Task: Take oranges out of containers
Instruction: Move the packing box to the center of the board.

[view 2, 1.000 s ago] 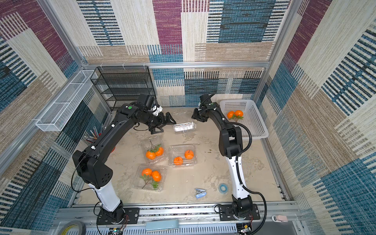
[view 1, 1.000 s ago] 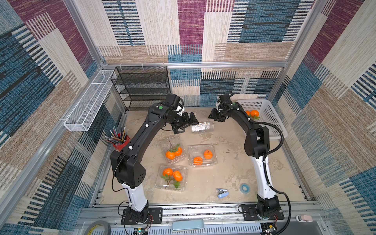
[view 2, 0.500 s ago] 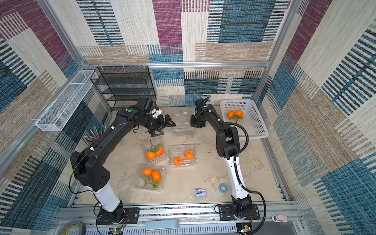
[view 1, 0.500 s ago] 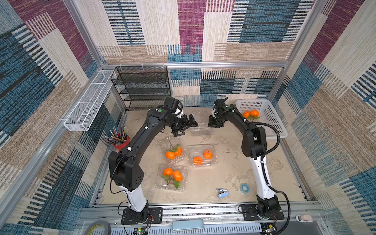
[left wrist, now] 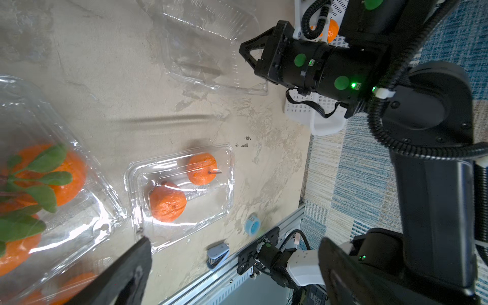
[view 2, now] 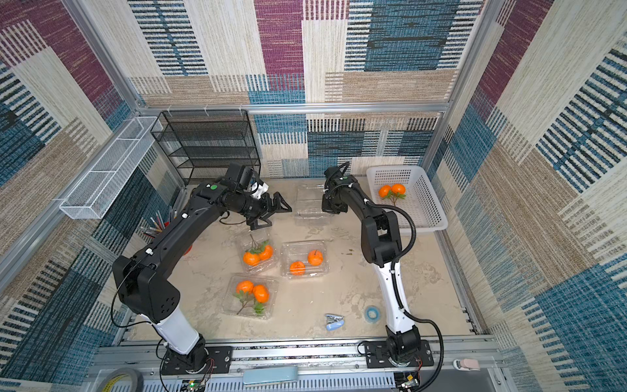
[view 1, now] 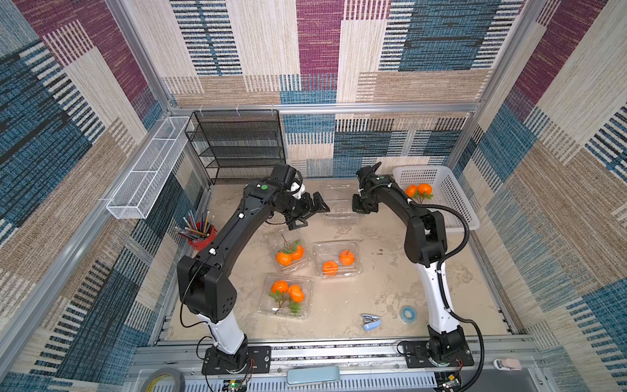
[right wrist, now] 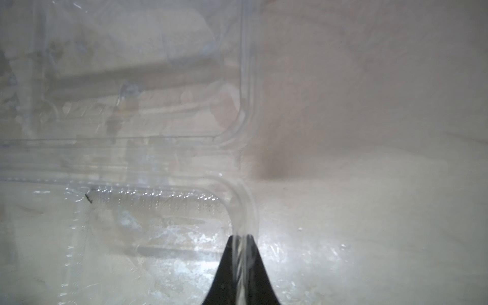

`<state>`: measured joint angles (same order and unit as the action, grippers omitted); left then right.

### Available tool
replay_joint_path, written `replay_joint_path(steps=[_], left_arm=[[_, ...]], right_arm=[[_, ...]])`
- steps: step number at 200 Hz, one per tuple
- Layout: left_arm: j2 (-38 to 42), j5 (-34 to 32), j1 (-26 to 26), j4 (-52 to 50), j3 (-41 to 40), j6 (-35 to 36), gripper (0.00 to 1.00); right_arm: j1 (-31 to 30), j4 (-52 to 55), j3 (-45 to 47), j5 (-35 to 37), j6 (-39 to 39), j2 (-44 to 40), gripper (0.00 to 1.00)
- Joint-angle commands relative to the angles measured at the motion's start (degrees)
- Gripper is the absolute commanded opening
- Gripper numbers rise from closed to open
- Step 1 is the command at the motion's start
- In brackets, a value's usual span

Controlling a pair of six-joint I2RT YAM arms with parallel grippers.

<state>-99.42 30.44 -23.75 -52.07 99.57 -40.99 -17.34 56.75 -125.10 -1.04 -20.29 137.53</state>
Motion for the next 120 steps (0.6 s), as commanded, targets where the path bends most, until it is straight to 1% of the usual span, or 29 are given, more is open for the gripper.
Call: replay_joint_path(steps=[1,32,58,70,99,120], left_arm=[[0.02,1.46,0.04,0.69,-0.03,-1.52,0.99],[1.29,1.08,0.0,0.74,-1.17,-2.0,0.99],[1.94,0.85,0.08,0.75,-1.62,-2.16,0.99],[1.84,0.77,0.08,0.42,-1.28,-2.04,0.99],[1.2,0.59,0.07,-1.16,0.37,-1.23,0.99],[0.33,0.29,0.11,-2.63,2.71,-0.19,0.99]], right_arm=[[2.17,-1.34,-2.5,5.93,2.11,-0.18,0.1],[6.43,-3.79,-5.63,6.63,5.97,1.83,0.09],[8.81,-5.63,-7.43,9.41,8.66,3.29,0.09],[9.96,-5.9,-8.05,8.85,9.3,3.96,0.09],[10.31,-7.93,-8.13,8.59,10.81,4.66,0.11],[10.39,-7.38,-8.67,11.7,11.22,5.73,0.13]])
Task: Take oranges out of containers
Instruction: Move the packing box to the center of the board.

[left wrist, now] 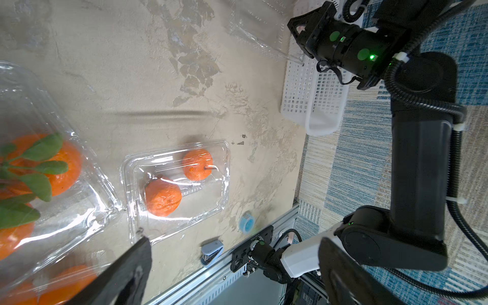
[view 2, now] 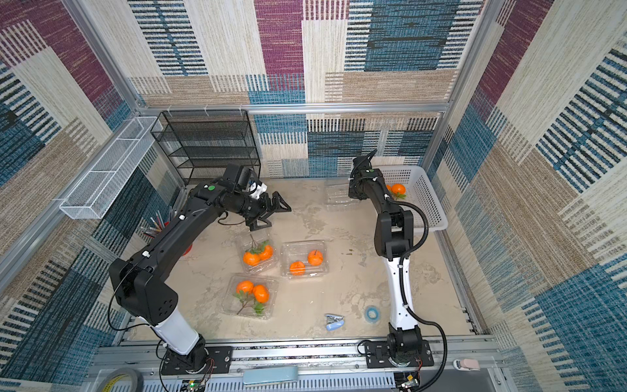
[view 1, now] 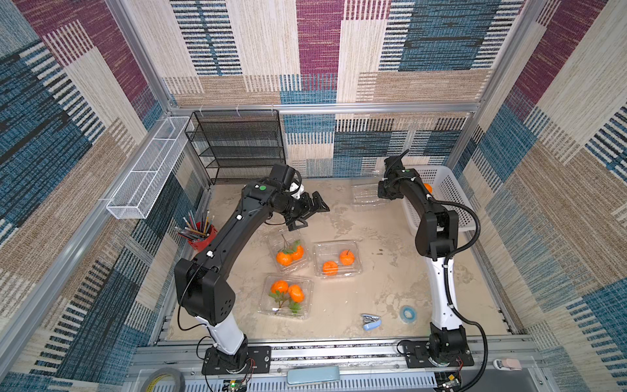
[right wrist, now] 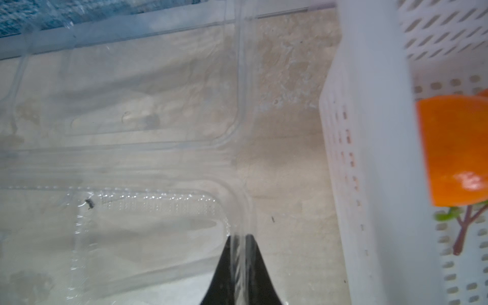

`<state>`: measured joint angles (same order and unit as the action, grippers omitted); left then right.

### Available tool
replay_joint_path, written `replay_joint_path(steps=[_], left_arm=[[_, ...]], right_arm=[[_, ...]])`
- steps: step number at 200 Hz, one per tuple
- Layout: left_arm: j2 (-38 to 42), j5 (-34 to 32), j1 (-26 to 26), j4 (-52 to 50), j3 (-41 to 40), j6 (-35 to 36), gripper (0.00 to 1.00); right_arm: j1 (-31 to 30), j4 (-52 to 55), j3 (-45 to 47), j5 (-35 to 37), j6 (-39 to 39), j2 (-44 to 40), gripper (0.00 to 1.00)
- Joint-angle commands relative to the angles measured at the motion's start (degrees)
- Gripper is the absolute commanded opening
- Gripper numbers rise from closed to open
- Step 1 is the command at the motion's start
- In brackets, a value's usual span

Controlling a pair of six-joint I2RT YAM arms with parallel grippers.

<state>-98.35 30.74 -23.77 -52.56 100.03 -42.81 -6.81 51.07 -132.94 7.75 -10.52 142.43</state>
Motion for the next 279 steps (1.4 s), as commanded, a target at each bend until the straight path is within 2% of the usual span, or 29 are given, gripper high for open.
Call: replay_joint_path(steps=[1,19,49,77,95,122,149,174,225,246,279], left_arm=[[-0.77,-0.04,0.13,-2.26,2.35,1.69,0.99],[-1.39,-0.41,0.18,-3.42,3.76,2.53,0.99],[-1.84,-0.26,0.48,-3.61,4.02,2.73,0.99],[-1.53,-0.87,1.04,-3.53,3.17,2.82,0.99],[-0.85,-0.96,1.05,-3.13,1.52,2.46,0.99],[-0.55,-0.59,1.08,-1.75,-0.97,1.29,0.99],[-1.08,-0.92,1.03,-1.55,-1.84,0.48,0.99],[-0.71,-0.73,0.93,-1.51,-3.7,-0.45,0.99],[0.96,1.84,0.14,-0.41,-9.47,-0.26,0.99],[2.92,4.58,-0.14,2.15,-13.64,-0.59,0.99],[7.95,7.92,-0.51,9.17,-23.21,-3.16,0.99]], right_arm=[[-0.14,-1.69,-0.74,3.03,1.46,0.83,0.14],[-0.09,-1.76,-0.92,4.5,1.73,0.53,0.23],[-0.13,-1.49,-4.17,5.25,0.91,-0.13,0.48],[-0.16,-0.5,-7.42,3.31,-0.26,-1.5,0.64],[-0.55,0.26,-9.48,1.56,-1.57,-3.0,0.82],[-2.53,1.05,-9.97,-0.55,-4.22,-6.21,0.99],[-5.7,1.4,-4.91,-5.78,-8.26,-10.25,0.98],[-9.21,-7.22,13.96,-10.85,-10.34,-19.88,0.98],[-10.17,-21.34,49.71,-18.23,-15.13,-39.4,0.98],[-11.77,-25.68,60.19,-19.22,-16.66,-46.69,0.98],[-15.54,-28.23,71.54,-20.33,-21.2,-54.52,0.98]])
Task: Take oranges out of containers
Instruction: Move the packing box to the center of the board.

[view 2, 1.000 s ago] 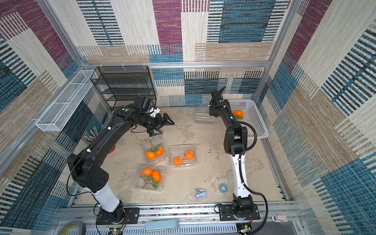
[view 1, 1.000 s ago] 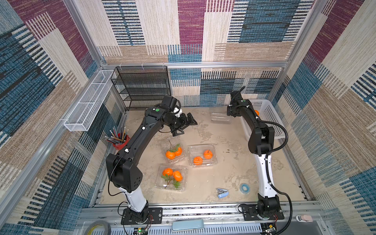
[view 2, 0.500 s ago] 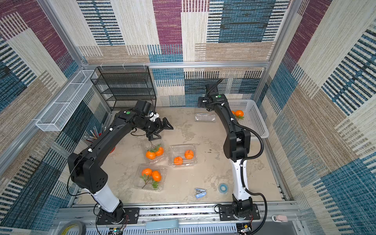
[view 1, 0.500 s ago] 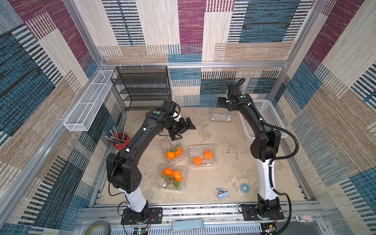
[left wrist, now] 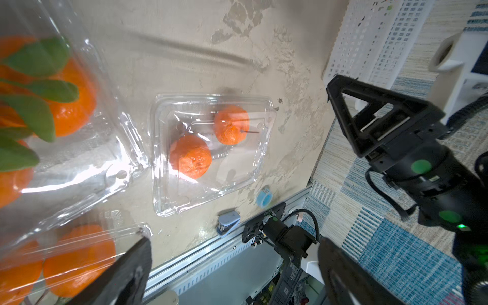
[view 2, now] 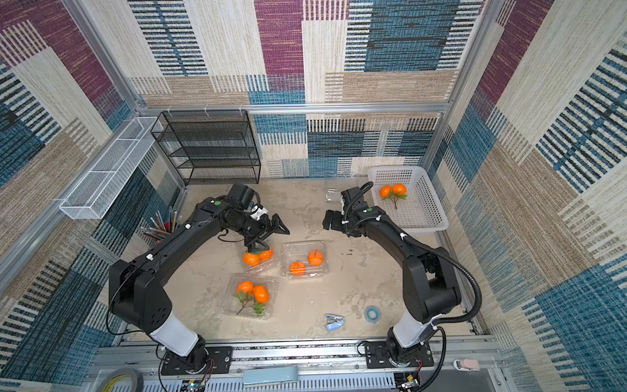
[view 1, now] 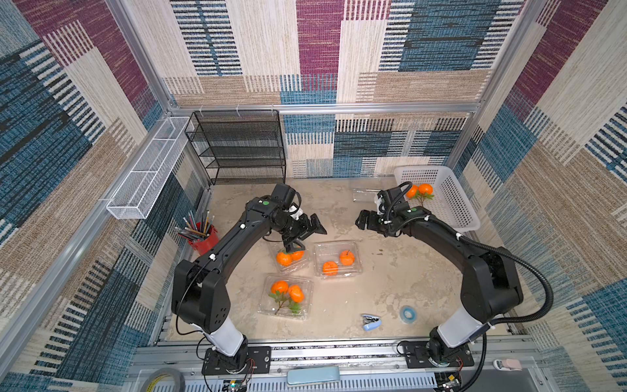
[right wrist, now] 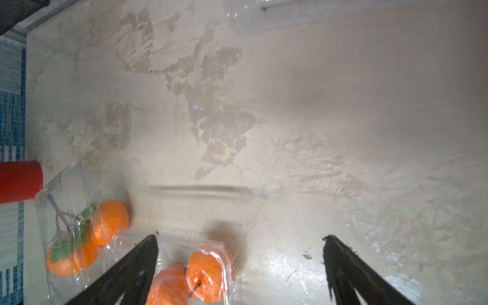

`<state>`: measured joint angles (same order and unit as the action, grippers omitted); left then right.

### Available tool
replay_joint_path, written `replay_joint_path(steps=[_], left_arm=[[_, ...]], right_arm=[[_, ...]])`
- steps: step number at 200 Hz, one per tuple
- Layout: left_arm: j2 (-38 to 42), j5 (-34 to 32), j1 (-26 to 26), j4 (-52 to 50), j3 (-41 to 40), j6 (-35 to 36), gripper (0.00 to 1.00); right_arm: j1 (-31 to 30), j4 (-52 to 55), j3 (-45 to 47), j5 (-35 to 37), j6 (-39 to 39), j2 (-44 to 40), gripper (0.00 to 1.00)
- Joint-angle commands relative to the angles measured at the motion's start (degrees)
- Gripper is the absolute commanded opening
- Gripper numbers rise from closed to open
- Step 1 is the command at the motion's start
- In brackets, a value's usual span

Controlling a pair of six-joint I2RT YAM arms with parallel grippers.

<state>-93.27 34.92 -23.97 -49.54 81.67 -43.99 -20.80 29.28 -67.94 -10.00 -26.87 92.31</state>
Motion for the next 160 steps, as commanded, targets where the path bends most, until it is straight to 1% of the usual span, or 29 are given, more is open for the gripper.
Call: replay_joint_path(steps=[1,13,28,52,70,78,90,106,132,160], left_arm=[[2.95,3.79,-0.34,6.23,-5.07,-1.89,0.99],[3.33,4.31,-0.39,6.38,-7.01,-1.14,0.99],[3.66,4.81,-0.71,6.63,-8.71,-1.19,0.99],[3.0,4.79,-1.15,7.43,-8.51,-0.6,0.99],[0.92,5.42,-1.34,6.27,-6.76,-1.17,0.99],[0.61,4.63,-1.81,6.51,-6.45,-1.07,0.99],[-0.13,3.48,-2.14,6.47,-6.65,-0.91,0.99],[-1.47,3.8,-2.21,6.47,-6.96,-1.23,0.99],[-1.36,1.97,-2.88,6.53,-7.31,-1.08,0.99],[-2.18,1.72,-3.8,6.82,-7.53,-1.03,0.99]], right_arm=[[-1.56,-6.43,6.54,-2.59,-4.85,-4.4,0.98],[-2.09,-9.3,11.64,-4.44,-6.93,-6.69,0.98],[-3.02,-10.48,15.37,-5.03,-8.47,-8.01,0.98],[-3.91,-13.04,20.06,-5.68,-10.22,-10.41,0.98],[-4.05,-13.5,21.01,-7.84,-10.92,-11.2,0.98],[-4.12,-14.26,21.92,-8.28,-11.13,-11.73,0.98],[-4.08,-14.42,22.8,-8.52,-11.61,-12.15,0.98],[-4.45,-14.84,23.65,-9.93,-12.17,-12.84,0.98],[-4.97,-15.01,24.92,-10.75,-12.5,-14.77,0.98],[-5.12,-16.39,27.14,-13.27,-12.91,-14.95,0.99]])
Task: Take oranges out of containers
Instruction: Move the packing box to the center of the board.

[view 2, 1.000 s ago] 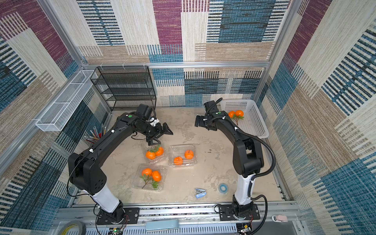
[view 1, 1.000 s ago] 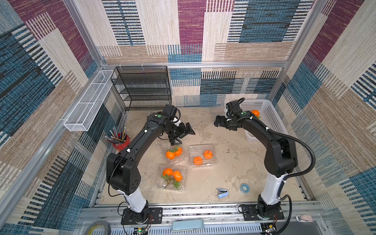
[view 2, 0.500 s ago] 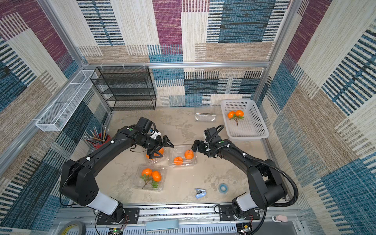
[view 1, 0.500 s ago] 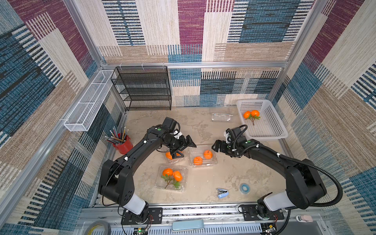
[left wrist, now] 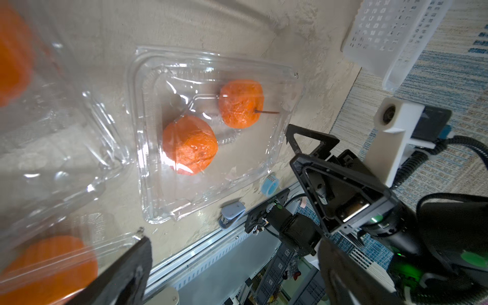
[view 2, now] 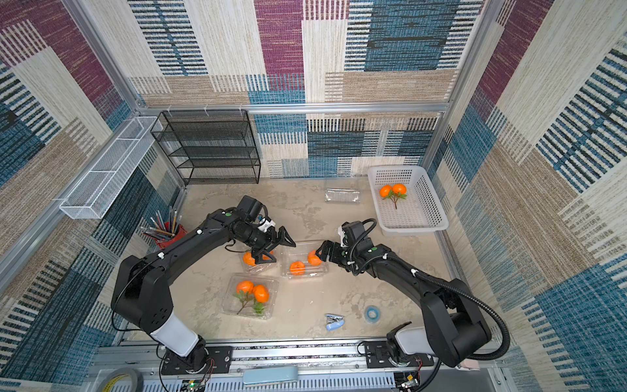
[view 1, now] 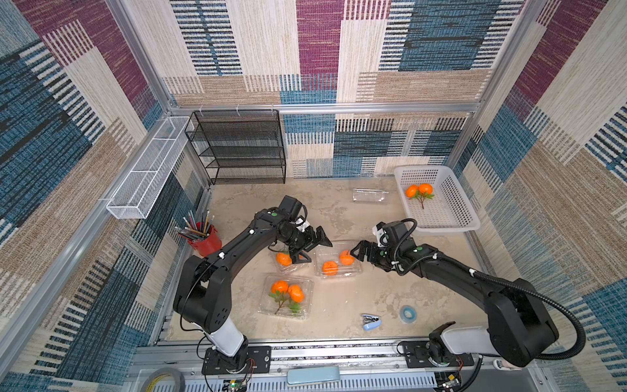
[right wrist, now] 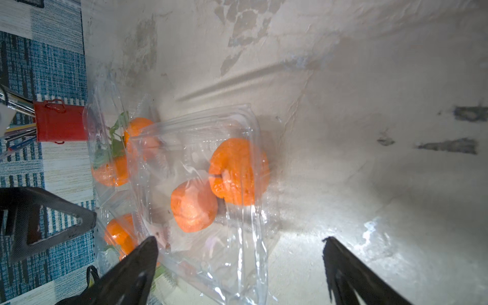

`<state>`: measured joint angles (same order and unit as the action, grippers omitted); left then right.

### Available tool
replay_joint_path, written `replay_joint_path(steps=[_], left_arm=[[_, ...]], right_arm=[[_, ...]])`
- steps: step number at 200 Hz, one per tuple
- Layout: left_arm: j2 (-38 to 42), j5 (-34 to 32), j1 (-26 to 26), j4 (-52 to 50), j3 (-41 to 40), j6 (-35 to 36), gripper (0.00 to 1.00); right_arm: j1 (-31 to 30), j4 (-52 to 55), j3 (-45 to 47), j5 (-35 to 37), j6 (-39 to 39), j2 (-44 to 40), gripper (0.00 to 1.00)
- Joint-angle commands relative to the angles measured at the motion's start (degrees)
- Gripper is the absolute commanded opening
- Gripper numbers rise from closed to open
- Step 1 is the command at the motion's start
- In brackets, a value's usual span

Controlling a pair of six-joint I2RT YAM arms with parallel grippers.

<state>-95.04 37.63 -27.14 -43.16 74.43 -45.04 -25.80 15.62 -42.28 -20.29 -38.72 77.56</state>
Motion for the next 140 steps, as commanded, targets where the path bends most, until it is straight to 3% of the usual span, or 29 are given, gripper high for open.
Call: replay_joint_path(steps=[1,57,140], left_arm=[[-0.45,-1.07,-0.63,0.49,-0.36,0.03,0.99],[-0.99,-2.88,-1.77,0.57,-1.91,-0.65,0.99],[-5.56,-3.41,-4.65,0.61,2.12,-1.02,0.99]], right_arm=[[-0.12,-2.85,1.58,-3.16,-1.08,-0.16,0.99],[-0.39,-2.81,0.88,-3.61,-1.8,0.75,1.0],[-0.32,-4.58,1.09,-6.33,-3.81,3.33,1.0]])
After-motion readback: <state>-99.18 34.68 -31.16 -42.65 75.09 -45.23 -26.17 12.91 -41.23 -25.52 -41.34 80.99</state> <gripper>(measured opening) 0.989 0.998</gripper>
